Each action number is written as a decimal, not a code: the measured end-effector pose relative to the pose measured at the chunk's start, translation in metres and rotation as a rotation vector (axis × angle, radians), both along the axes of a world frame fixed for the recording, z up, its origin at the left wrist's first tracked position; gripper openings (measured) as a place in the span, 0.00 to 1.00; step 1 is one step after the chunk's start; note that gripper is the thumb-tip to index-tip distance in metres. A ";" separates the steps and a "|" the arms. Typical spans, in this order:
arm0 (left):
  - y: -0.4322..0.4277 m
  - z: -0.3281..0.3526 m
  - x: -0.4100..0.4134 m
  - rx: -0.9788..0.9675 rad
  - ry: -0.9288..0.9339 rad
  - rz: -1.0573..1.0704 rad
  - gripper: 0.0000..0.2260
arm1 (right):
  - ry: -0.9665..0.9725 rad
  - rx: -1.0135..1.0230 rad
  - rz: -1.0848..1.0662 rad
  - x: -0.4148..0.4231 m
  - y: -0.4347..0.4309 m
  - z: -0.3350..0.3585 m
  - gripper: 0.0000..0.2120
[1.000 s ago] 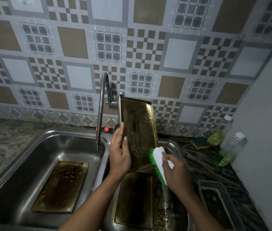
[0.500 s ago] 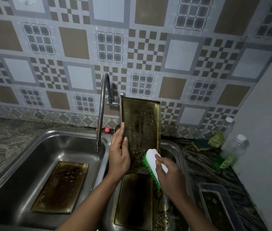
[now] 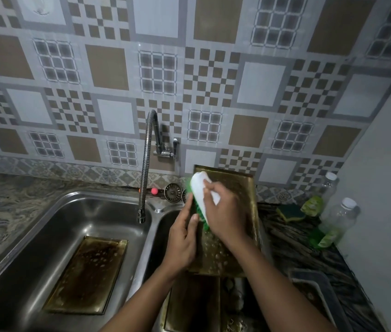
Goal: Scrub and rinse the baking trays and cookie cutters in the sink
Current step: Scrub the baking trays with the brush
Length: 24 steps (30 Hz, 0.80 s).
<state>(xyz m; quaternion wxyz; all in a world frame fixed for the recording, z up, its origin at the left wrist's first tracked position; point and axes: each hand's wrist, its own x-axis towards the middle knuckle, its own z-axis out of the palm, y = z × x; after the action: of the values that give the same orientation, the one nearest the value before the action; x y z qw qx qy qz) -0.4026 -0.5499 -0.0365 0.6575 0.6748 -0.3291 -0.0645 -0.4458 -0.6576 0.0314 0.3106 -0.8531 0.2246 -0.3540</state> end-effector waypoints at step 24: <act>0.021 -0.013 0.033 0.032 0.040 0.172 0.21 | -0.058 0.459 -0.061 -0.095 -0.063 -0.049 0.11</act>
<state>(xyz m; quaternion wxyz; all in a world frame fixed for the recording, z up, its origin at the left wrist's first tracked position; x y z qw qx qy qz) -0.3699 -0.5286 -0.0493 0.6561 0.7096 -0.2555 -0.0265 -0.5405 -0.7205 -0.0172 0.4920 -0.7422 0.3161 -0.3273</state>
